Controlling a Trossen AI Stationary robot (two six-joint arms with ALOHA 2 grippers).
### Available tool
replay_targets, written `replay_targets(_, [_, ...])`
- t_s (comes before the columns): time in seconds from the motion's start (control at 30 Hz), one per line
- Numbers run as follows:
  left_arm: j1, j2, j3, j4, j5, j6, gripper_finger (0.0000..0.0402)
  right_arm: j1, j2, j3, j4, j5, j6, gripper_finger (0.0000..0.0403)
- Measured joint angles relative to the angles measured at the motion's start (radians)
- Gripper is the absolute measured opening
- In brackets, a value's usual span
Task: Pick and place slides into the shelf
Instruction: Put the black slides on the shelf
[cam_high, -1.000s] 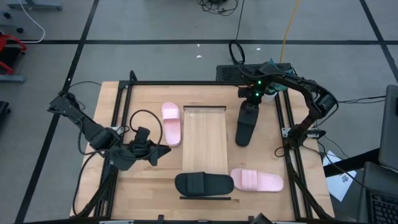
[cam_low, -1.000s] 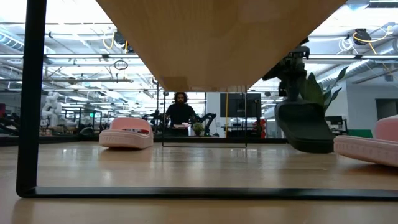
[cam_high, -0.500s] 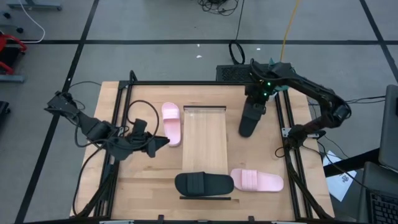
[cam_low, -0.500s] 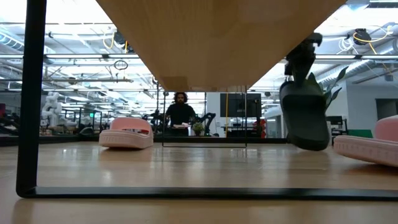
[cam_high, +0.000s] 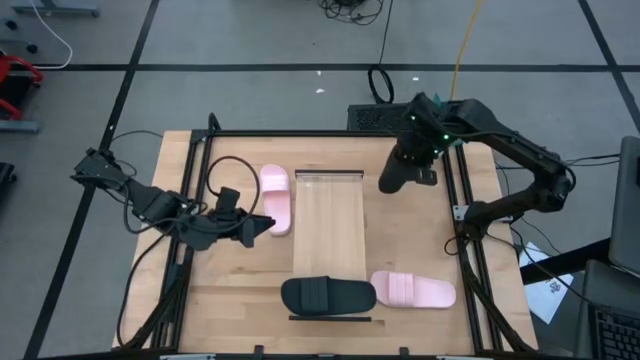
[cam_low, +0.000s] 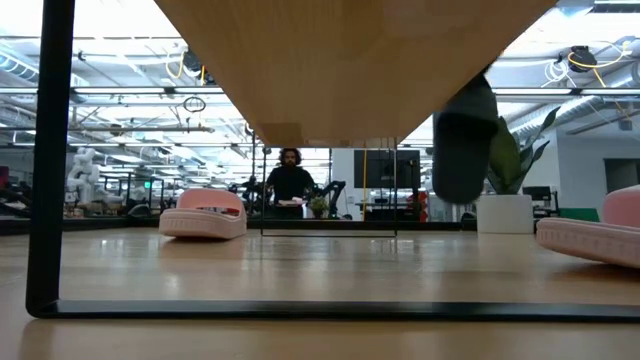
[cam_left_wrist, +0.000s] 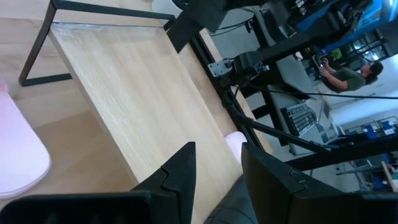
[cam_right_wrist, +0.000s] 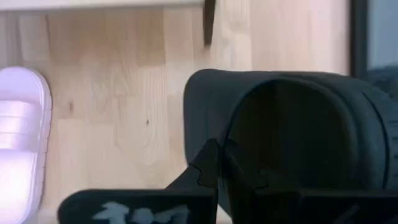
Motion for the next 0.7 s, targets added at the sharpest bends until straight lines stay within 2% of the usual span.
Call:
replay_targets(0.37, [0.001,0.000,0.000,0.000,0.016,0.020,0.0124,0.153,-0.002,0.325,-0.089,0.010,-0.025,0.0000])
replay_targets(0.47, [0.006,0.000,0.000,0.000,0.032,0.039,0.0124,0.206,-0.002,0.386,-0.095,0.011,-0.121,0.0000])
replay_targets(0.7, [0.048,0.000,0.000,0.021,0.077,0.056,0.0124,0.278,0.024,0.483,-0.083,0.058,-0.184,0.0000])
